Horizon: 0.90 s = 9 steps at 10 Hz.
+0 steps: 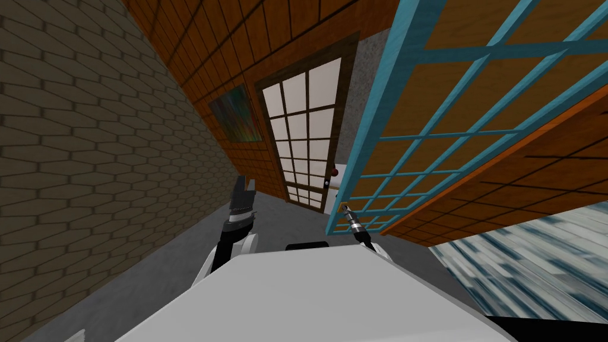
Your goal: Pull the door open
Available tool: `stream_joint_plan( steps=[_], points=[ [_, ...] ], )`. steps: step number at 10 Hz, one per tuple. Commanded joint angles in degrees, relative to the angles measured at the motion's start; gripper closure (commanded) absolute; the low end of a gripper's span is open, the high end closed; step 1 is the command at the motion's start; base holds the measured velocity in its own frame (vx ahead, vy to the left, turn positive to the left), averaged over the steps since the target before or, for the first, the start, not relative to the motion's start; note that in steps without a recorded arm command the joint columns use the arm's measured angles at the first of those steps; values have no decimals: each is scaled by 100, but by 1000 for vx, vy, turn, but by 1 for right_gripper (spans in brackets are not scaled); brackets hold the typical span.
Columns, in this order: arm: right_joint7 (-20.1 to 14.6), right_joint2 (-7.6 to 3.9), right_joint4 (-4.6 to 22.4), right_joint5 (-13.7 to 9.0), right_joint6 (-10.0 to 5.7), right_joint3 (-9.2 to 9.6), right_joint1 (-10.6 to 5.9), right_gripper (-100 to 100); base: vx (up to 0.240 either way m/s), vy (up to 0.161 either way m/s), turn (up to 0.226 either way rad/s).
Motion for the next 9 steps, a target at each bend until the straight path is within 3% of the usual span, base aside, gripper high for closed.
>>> stream_joint_plan(
  steps=[1,9],
  points=[
    [-286,17,4,-91,2,70,2,100,-32,-19,48],
    [-1393,-23,45,-522,37,291,-56,100,-35,-19,52]
  ],
)
